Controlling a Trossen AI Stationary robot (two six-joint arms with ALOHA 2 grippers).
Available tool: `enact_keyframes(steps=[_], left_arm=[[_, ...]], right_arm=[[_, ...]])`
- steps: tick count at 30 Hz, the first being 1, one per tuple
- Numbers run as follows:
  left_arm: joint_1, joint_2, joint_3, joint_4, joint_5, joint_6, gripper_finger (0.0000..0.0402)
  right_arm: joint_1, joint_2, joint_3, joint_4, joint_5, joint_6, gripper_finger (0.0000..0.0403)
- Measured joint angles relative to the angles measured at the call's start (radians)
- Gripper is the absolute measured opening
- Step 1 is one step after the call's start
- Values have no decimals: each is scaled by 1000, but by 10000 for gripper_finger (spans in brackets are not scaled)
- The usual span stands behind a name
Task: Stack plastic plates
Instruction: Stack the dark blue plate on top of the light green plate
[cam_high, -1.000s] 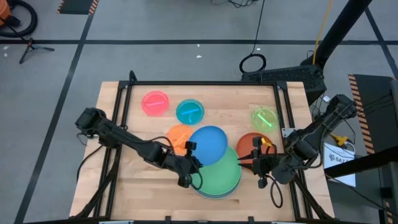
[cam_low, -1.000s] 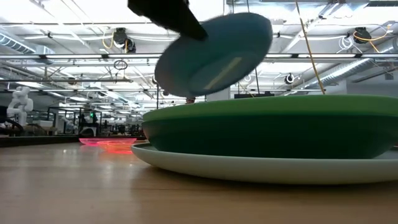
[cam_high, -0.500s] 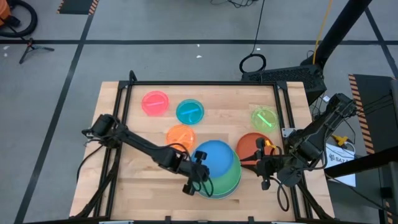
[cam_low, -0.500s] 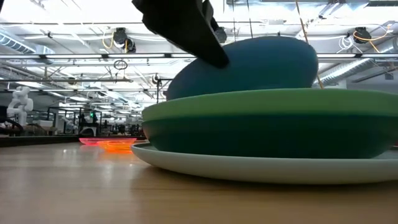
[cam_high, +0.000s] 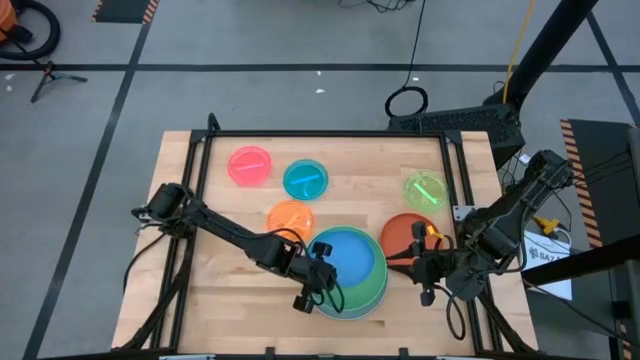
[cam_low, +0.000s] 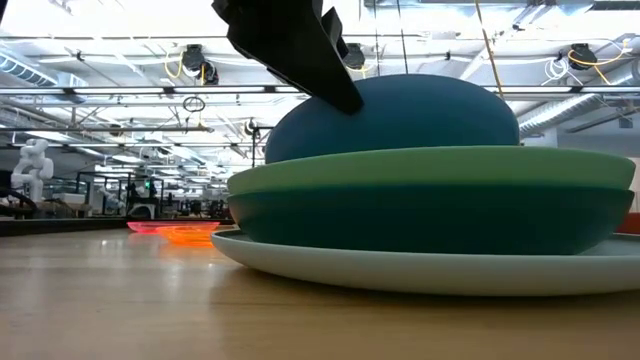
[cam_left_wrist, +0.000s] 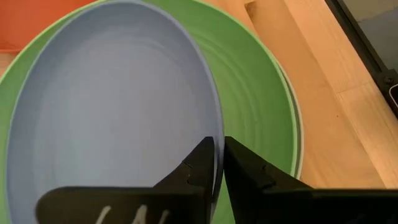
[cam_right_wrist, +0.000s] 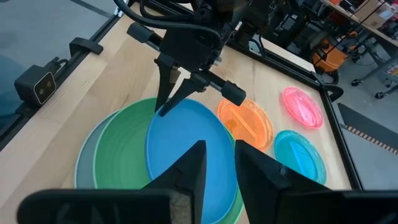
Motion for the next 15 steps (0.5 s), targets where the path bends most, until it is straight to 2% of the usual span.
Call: enact_keyframes(steps=[10, 15], left_arm=[[0, 0, 0, -6, -1, -19, 49], [1, 0, -1, -11, -1, -48, 108]], right_arm=[[0, 0, 0, 0, -1, 7, 77], [0, 0, 0, 0, -1, 12, 77]])
